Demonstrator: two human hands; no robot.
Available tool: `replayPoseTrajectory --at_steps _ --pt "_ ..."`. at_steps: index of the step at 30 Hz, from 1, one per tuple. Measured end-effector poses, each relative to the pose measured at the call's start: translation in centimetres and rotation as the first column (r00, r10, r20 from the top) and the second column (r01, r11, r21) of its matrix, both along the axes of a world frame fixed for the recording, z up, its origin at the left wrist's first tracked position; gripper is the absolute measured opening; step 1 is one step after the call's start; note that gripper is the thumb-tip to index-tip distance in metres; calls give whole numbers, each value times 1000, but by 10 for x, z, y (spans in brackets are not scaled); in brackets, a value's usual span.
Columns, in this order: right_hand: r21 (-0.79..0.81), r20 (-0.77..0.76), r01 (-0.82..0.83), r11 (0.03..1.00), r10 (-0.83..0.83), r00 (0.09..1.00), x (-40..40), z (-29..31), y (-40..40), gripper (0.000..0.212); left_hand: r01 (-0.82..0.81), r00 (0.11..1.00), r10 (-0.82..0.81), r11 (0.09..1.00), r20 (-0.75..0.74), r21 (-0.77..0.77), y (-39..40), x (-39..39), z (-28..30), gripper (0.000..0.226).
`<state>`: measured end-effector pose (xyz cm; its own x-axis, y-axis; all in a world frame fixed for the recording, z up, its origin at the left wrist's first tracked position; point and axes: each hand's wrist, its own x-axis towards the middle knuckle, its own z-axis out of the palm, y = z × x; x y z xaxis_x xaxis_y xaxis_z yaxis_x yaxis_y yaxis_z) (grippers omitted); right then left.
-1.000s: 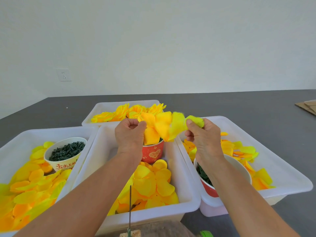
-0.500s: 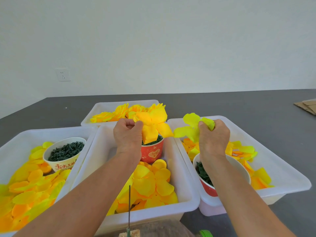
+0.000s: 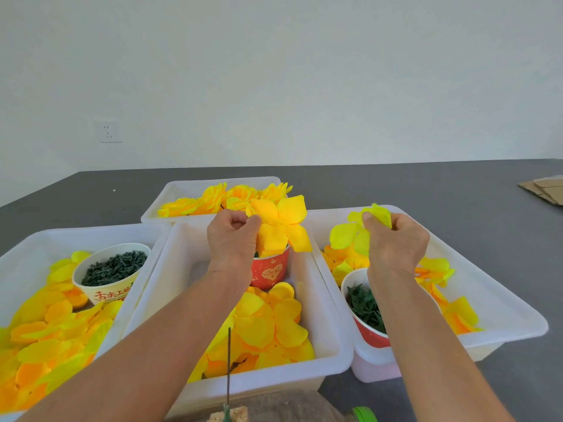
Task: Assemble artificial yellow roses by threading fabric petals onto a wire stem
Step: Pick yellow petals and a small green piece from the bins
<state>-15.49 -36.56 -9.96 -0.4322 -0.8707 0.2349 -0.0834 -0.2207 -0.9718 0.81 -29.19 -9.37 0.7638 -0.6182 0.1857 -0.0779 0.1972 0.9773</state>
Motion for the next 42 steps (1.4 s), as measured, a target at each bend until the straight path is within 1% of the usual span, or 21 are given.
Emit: replayPoseTrajectory --at_steps 2,5,7,8,9,10,11,12,13,16,19,21,23,24,25,27,29,32,35,38,42 --pt "35 -49 -32 999 34 998 0 0 -1 20 20 1000 -20 1000 8 5 1 -1 0 13" --pt "102 -171 -72 992 89 981 1 0 -1 39 39 999 -39 999 11 5 1 -2 0 13" --pt "112 -216 -53 992 77 973 -1 -1 -4 44 40 999 -40 999 17 5 1 -2 1 13" --pt "111 -253 -42 993 70 965 -1 0 -2 40 41 999 -41 999 12 3 1 -2 1 13" --pt "121 -277 -42 992 75 958 -2 -1 -4 29 44 999 -44 999 4 1 1 -2 1 13" --pt "137 -314 -37 990 79 946 -2 0 -3 9 47 999 -47 999 -3 1 1 -2 1 12" --pt "154 -350 -25 988 78 934 -2 0 -1 17 50 999 -50 999 -6 3 2 -2 1 11" --pt "178 -374 -31 984 97 922 -1 1 1 38 54 999 -54 999 -6 7 2 -2 2 11" --pt "194 -398 -47 980 122 909 -2 0 1 51 57 998 -57 998 -6 7 2 -2 2 11" --pt "231 -501 -100 968 207 841 -1 0 4 64 61 998 -61 998 -9 -8 3 -2 2 13" --pt "301 -554 -142 943 294 779 -1 -4 2 58 62 998 -62 998 -22 -21 3 -1 3 14" --pt "342 -620 -111 933 313 720 1 -4 4 51 64 998 -65 998 -22 -26 3 -1 3 14" --pt "314 -687 -33 949 251 682 3 -4 7 42 69 998 -69 997 -2 -22 3 -2 3 14" --pt "249 -710 -7 969 187 679 4 -3 8 35 75 997 -74 997 8 -23 3 -2 3 14" --pt "150 -706 -22 989 123 698 5 -3 9 28 81 997 -81 996 17 -24 3 -2 2 14" --pt "-115 -591 -171 979 71 804 9 -1 14 14 92 995 -91 995 39 -27 3 -3 1 14" --pt "-292 -481 -338 895 169 860 14 4 23 6 109 992 -107 993 66 -36 4 -4 0 15" --pt "-304 -439 -539 786 386 811 20 9 33 8 146 976 -134 987 172 -62 5 -8 -1 18" --pt "-240 -380 -666 707 562 734 23 9 38 8 186 915 -139 979 379 -89 6 -15 0 24" --pt "-246 -343 -687 684 601 721 28 7 42 18 190 841 -113 977 530 -94 9 -20 0 22" --pt "-295 -333 -684 667 599 728 29 8 41 15 219 809 -118 970 576 -109 10 -22 -1 24"
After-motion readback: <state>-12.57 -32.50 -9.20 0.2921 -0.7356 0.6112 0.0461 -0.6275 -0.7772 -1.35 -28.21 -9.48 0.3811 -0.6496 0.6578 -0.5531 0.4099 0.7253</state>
